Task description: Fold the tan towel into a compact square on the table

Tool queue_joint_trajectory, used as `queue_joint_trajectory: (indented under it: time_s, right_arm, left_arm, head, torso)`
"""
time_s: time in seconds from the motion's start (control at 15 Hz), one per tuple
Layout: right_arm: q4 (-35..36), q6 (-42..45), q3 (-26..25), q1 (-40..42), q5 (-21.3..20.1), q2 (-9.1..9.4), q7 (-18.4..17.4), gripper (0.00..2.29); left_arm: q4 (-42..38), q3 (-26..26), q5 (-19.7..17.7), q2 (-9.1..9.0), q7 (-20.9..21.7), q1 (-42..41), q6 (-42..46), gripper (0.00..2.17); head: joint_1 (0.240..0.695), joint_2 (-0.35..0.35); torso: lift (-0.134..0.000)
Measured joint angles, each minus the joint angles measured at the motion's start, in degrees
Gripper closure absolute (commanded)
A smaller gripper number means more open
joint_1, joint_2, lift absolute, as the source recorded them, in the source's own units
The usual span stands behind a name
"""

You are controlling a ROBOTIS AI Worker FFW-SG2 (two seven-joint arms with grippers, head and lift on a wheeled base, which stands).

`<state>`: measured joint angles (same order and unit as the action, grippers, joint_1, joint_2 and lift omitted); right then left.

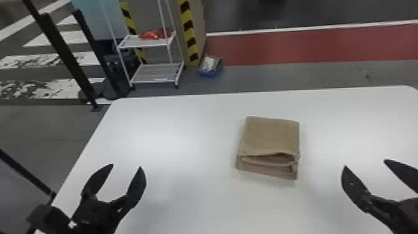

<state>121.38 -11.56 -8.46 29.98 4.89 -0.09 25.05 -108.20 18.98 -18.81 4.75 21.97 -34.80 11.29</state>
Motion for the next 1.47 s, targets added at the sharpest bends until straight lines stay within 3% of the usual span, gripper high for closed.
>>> queue_joint_trajectory:
  time_s: [1.47]
  right_arm:
    - [-0.8, 0.0, 0.4, -0.5, -0.5, 0.00, -0.2, 0.08]
  left_arm:
    - [0.6, 0.0, 0.0, 0.21, 0.1, 0.2, -0.2, 0.14]
  head:
    - [0.695, 0.202]
  torso:
    - [-0.124]
